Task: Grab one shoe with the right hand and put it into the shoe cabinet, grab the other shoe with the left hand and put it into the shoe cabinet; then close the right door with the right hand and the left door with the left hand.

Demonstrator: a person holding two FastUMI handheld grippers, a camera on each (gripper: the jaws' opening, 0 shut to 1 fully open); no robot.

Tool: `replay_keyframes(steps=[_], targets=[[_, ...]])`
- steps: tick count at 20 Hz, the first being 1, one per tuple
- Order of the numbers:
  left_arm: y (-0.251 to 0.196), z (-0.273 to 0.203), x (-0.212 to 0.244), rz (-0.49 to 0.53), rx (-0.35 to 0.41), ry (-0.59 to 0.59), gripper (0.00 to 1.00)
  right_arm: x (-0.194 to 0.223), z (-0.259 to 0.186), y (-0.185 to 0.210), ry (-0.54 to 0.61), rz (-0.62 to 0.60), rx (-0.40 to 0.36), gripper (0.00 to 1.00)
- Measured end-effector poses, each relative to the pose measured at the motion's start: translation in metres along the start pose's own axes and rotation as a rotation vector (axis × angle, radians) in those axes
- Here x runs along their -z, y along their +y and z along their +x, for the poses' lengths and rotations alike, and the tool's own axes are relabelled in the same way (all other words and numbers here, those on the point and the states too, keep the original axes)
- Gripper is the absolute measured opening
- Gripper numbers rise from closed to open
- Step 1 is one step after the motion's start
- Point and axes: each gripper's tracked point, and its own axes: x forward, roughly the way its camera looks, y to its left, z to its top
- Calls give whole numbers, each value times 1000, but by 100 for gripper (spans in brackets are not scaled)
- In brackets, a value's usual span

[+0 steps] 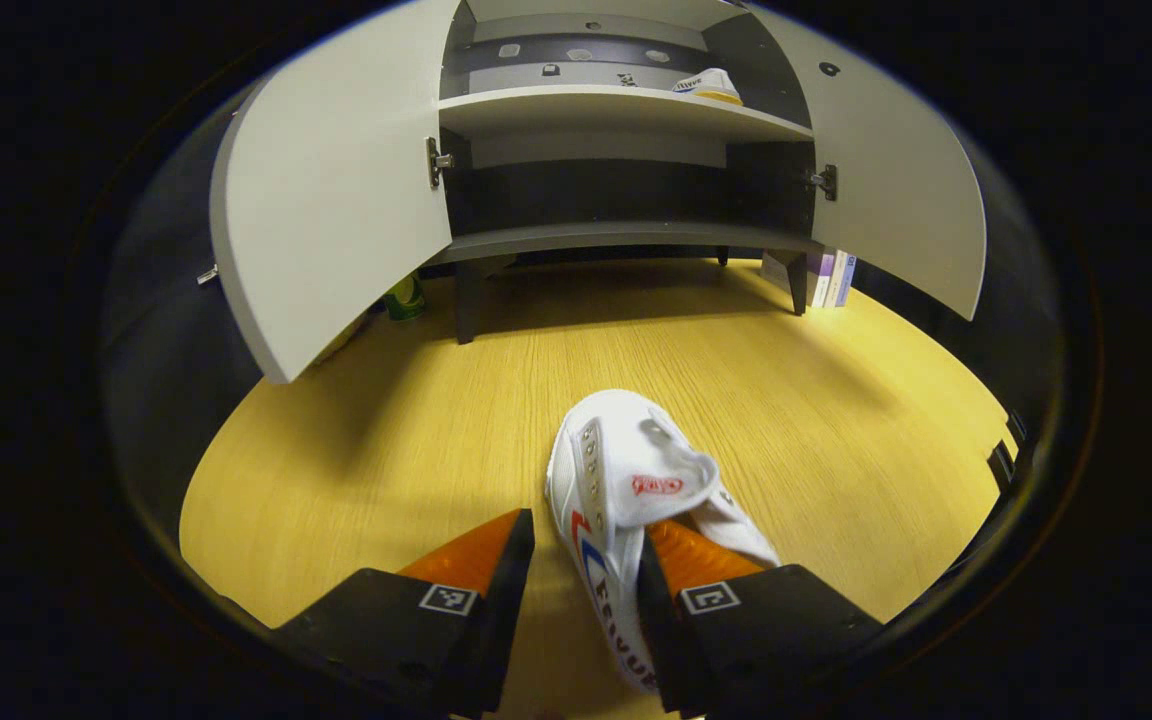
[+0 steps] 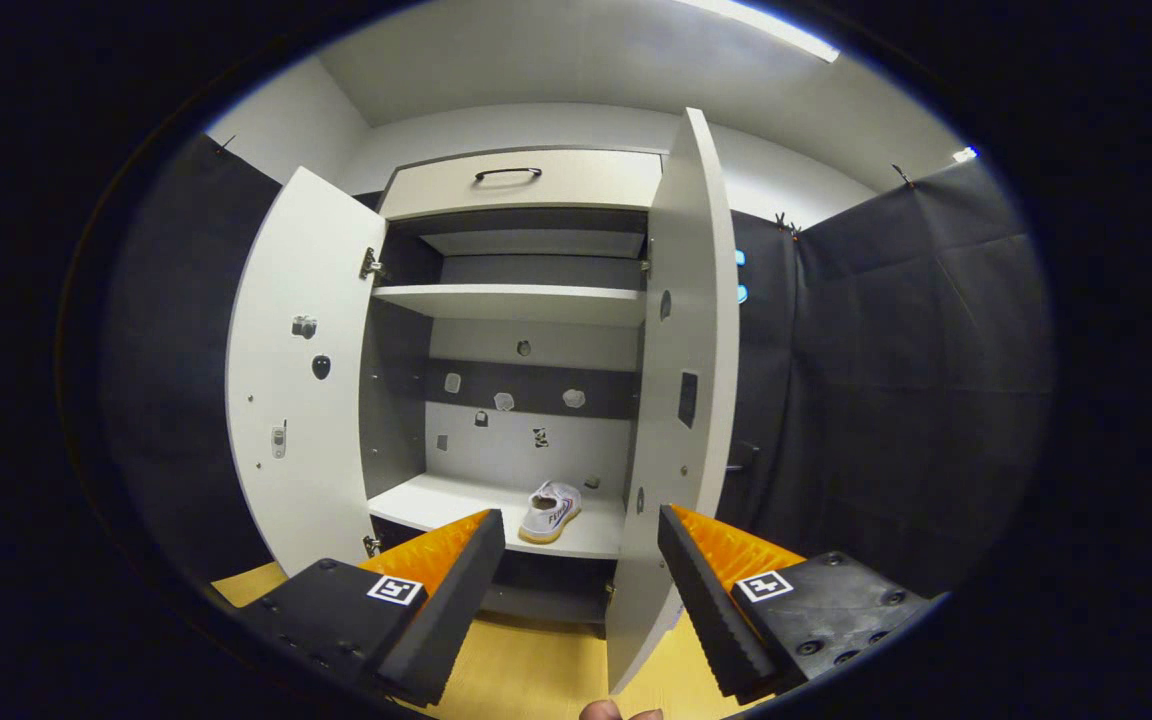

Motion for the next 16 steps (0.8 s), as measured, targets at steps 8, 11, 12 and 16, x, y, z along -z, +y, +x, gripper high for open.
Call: replay_keyframes(steps=[8,11,12,16], targets=[[13,21,1,75,-93,106,12,-1,-1,-47,-12,4,116,98],[10,8,-25,-11,-53,117,7,-3,0,-59,-10,29,130,98],[10,0,-38,-23,-60,96,7,-5,1,-62,-16,44,130,98],[7,-38,-102,-79,-85,40,7,-16,3,-74,-44,76,115,98]])
